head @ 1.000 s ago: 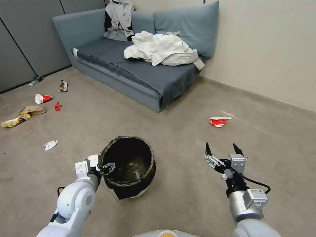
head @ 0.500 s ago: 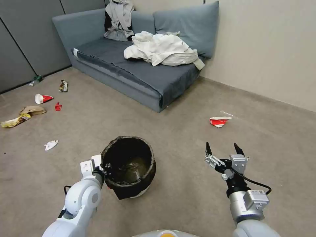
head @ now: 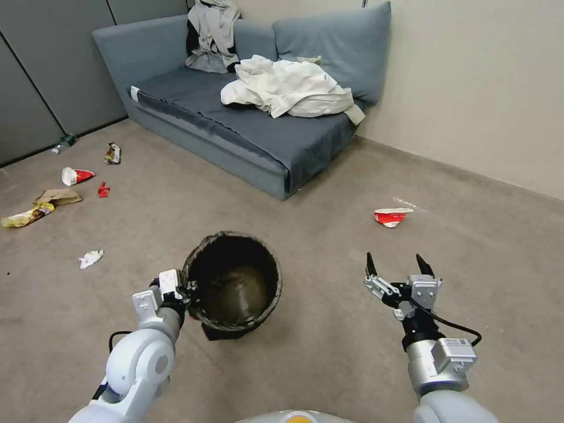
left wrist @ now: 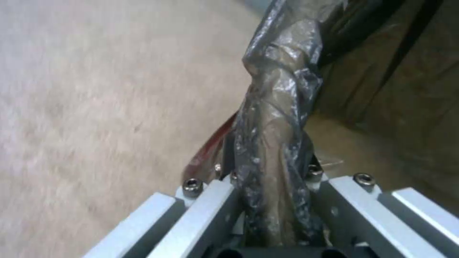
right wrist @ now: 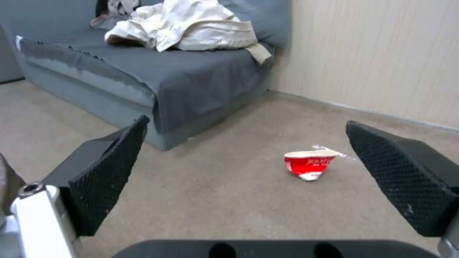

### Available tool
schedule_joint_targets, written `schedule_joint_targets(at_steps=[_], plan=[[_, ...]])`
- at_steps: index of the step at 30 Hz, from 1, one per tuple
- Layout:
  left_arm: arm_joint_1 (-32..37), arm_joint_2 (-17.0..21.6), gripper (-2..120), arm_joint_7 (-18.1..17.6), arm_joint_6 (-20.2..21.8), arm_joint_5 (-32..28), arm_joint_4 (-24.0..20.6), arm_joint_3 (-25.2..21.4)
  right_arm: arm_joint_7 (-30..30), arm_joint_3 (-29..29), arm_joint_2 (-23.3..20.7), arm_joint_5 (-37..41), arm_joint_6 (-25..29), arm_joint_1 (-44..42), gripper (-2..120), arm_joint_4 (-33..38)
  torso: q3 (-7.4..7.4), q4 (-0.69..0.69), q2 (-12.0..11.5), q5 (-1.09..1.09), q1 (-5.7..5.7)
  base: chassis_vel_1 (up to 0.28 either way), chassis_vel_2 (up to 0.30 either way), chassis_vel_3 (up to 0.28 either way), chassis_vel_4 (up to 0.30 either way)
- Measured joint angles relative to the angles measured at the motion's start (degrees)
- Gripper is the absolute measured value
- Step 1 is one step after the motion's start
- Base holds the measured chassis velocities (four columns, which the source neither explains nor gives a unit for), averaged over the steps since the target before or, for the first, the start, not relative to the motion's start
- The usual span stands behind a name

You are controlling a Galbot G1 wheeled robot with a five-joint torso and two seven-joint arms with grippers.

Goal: Pick up the trash can from the floor.

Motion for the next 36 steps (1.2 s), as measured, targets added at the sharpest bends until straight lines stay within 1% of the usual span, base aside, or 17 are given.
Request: schedule_joint_targets(at_steps=[2,3,4,5,7,8,9,10,11,12,13,16,17,20,25,36], plan=[[1.33,0.24,2,1.94,-1.75,0.80,-1.21,-0.80,0.01,-0.03,0.01,-0.01,-0.03,0.13,100,-0.02,0.00,0.01,0.00,0.00,0.00,0.000,0.000,0.000,0.000],[2.97,0.56,2,4.48,-3.72,1.45,-2.71,-1.84,0.03,-0.03,0.01,-0.01,-0.07,0.27,100,-0.05,0.00,0.02,0.00,0.00,0.00,0.000,0.000,0.000,0.000],[2.97,0.56,2,4.48,-3.72,1.45,-2.71,-1.84,0.03,-0.03,0.01,-0.01,-0.07,0.27,100,-0.05,0.00,0.02,0.00,0.00,0.00,0.000,0.000,0.000,0.000],[3.62,0.67,2,5.46,-4.51,1.82,-3.29,-2.21,0.05,-0.03,0.01,-0.01,-0.09,0.34,100,-0.08,0.00,0.01,0.00,0.00,0.00,0.000,0.000,0.000,0.000],[5.62,0.98,2,8.50,-7.00,3.21,-5.21,-3.50,0.12,-0.03,0.05,-0.01,-0.11,0.48,100,-0.10,0.00,0.00,0.00,0.01,0.00,0.000,0.000,0.000,0.000],[5.62,0.98,2,8.50,-7.00,3.21,-5.21,-3.50,0.12,-0.03,0.05,-0.01,-0.11,0.48,100,-0.10,0.00,0.00,0.00,0.01,0.00,0.000,0.000,0.000,0.000],[6.59,1.10,2,9.49,-7.98,3.59,-6.30,-4.03,0.14,-0.03,0.06,-0.01,-0.12,0.54,100,-0.11,0.00,0.02,0.00,0.01,0.00,0.000,0.000,0.000,0.000],[7.68,1.14,2,9.76,-8.32,3.71,-8.05,-4.48,0.16,-0.03,0.10,0.00,-0.12,0.64,100,-0.12,0.00,0.01,0.00,0.00,0.00,0.000,0.000,0.000,0.000],[8.14,1.14,2,9.74,-8.32,3.68,-8.93,-4.62,0.16,-0.04,0.12,0.00,-0.12,0.69,100,-0.12,0.00,0.01,0.00,0.00,0.00,0.000,0.000,0.000,0.000],[9.39,1.10,2,9.56,-8.16,3.67,-10.91,-4.86,0.18,-0.06,0.12,0.03,-0.12,0.80,100,-0.11,0.00,0.00,0.00,0.01,0.00,0.000,0.000,0.000,0.000],[9.39,1.10,2,9.56,-8.16,3.67,-10.91,-4.86,0.18,-0.06,0.12,0.03,-0.12,0.80,100,-0.11,0.00,0.00,0.00,0.01,0.00,0.000,0.000,0.000,0.000],[11.03,0.76,2,9.23,-7.92,4.01,-13.31,-4.80,0.28,0.05,-0.02,0.19,-0.10,0.85,100,0.24,0.00,0.01,0.00,0.01,0.00,0.000,0.000,0.000,0.000],[11.03,0.76,2,9.23,-7.92,4.01,-13.31,-4.80,0.28,0.05,-0.02,0.19,-0.10,0.85,100,0.24,0.00,0.01,0.00,0.01,0.00,0.000,0.000,0.000,0.000],[12.33,-0.10,2,8.92,-7.79,5.37,-14.66,-4.47,0.49,0.26,-0.14,0.32,0.00,0.85,100,0.58,0.00,0.01,0.00,0.01,0.00,0.000,0.000,0.000,0.000],[13.31,-0.74,2,8.73,-7.76,7.21,-15.20,-4.13,0.59,0.30,-0.12,0.39,0.07,1.00,100,0.65,0.00,0.01,0.00,0.00,0.00,0.000,0.000,0.000,0.000],[13.77,-0.98,2,7.96,-7.53,7.66,-15.75,-4.06,0.67,0.27,0.10,0.42,0.10,1.17,100,0.65,0.00,0.01,0.00,0.00,0.00,0.000,0.000,0.000,0.000]])
